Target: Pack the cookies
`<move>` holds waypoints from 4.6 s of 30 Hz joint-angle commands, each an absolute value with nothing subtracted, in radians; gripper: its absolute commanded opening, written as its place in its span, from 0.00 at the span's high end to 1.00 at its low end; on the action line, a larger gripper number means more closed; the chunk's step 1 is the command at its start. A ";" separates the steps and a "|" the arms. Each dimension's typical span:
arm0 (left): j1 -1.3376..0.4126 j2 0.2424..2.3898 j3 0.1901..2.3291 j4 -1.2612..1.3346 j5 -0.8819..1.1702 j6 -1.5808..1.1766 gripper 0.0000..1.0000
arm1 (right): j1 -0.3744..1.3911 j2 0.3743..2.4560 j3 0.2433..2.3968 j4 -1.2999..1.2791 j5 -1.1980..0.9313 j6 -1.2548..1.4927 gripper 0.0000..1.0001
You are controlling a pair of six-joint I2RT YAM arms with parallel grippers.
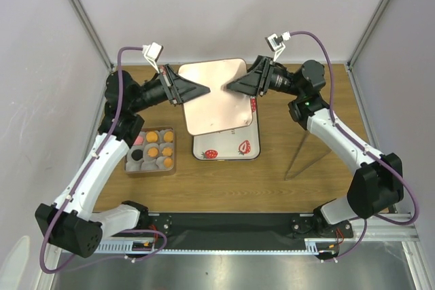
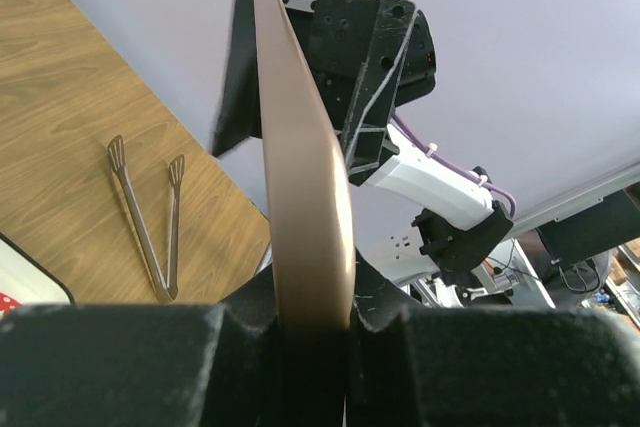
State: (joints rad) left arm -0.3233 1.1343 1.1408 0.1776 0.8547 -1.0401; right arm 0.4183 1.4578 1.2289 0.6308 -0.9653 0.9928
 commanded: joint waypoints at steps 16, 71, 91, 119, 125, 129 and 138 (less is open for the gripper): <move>-0.268 1.132 1.137 0.276 0.908 -1.088 0.63 | 0.423 1.474 1.206 0.810 -0.974 1.140 0.98; 0.439 1.091 0.743 -0.465 -0.075 -0.831 1.00 | 0.730 2.352 1.641 0.979 -0.571 1.443 1.00; 0.472 1.128 0.555 -0.385 0.044 -0.910 1.00 | 0.790 2.355 1.559 0.979 -0.505 1.433 1.00; 0.545 1.109 0.656 -0.442 0.083 -0.888 1.00 | 0.880 2.361 1.572 0.894 -0.437 1.381 1.00; 0.549 1.108 0.701 -0.446 0.071 -0.888 1.00 | 0.894 2.356 1.566 0.876 -0.411 1.368 1.00; 0.549 1.120 0.700 -0.439 0.078 -0.884 1.00 | 0.905 2.353 1.562 0.864 -0.393 1.361 1.00; 0.549 1.138 0.689 -0.414 0.101 -0.881 1.00 | 0.913 2.339 1.540 0.844 -0.376 1.332 1.00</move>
State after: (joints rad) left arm 0.5392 1.1313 0.6647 -0.4355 0.0849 -0.8970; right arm 0.9062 2.3817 1.5375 0.8188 -0.3977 1.3540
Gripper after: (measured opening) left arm 0.006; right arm 0.191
